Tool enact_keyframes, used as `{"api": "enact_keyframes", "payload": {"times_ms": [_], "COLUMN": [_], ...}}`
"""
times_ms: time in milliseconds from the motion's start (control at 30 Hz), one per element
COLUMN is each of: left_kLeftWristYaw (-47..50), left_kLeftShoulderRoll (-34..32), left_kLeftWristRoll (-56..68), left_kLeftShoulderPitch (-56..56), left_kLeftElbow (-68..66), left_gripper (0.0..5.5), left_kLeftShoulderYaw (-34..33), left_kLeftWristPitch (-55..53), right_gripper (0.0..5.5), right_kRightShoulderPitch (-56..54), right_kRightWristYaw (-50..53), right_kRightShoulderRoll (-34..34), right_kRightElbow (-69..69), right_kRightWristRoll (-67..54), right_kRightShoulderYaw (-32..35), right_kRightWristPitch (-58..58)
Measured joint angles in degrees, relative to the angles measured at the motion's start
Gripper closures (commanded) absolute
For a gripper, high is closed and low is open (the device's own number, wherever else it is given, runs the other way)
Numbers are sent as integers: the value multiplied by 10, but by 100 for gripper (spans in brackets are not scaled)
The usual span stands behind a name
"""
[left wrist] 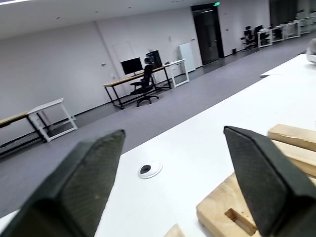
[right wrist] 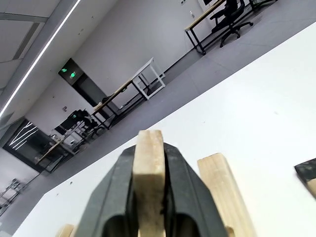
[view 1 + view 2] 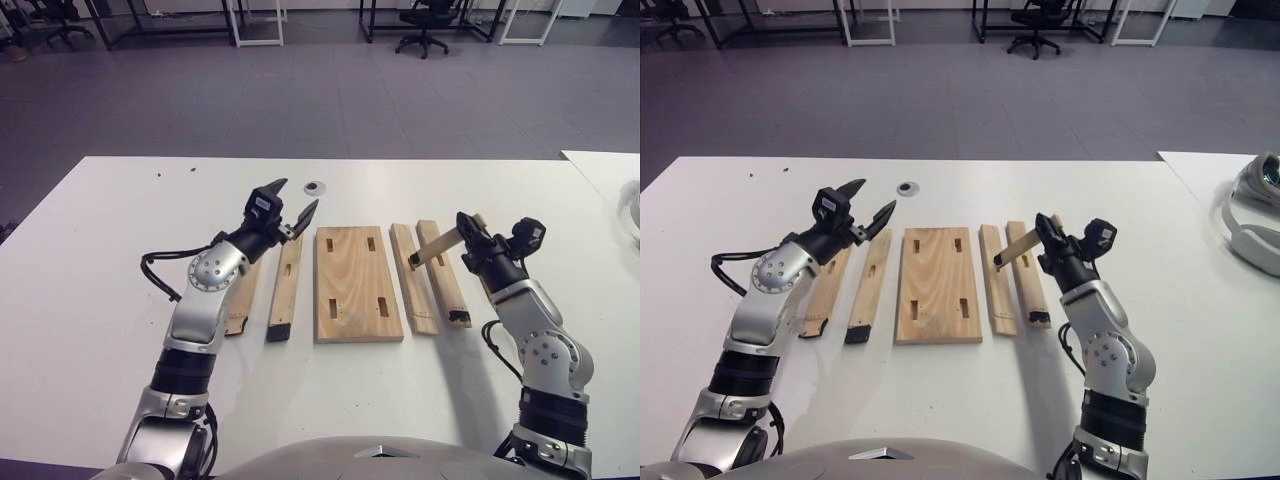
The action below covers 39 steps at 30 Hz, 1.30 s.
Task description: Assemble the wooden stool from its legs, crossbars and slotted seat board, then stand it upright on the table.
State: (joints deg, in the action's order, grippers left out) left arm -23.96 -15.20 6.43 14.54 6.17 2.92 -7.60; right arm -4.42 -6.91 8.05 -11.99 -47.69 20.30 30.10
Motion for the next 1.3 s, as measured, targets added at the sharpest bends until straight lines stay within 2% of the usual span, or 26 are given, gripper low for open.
{"api": "enact_keyframes", "payload": {"times_ms": [400,733,1000,1300], "left_kLeftWristYaw": [8,13,15,15], "left_kLeftShoulderRoll": [6,11,11,11], "left_kLeftWristRoll": [-1,-1,-2,-3], "left_kLeftShoulderPitch": [-2,-5,-5,-6], "left_kLeftElbow": [1,1,0,-1], "left_gripper": [188,188,188,188], "left_kLeftShoulderYaw": [-2,-3,-2,-1], "left_kLeftWristPitch": [-7,-7,-8,-8], "right_gripper": [508,508,508,508], "right_kRightShoulderPitch": [-14,3,-16,1], "right_kRightWristYaw": [-43,-72,-75,-53], "right_kRightShoulderRoll": [-16,-20,-4,28], "right_kRightElbow": [69,43,79,36], "right_kRightWristRoll": [71,49,103,272], "right_kRightShoulderYaw": [-32,-29,-51,-171], "right_kRightWristPitch": [-80,-81,-95,-130]}}
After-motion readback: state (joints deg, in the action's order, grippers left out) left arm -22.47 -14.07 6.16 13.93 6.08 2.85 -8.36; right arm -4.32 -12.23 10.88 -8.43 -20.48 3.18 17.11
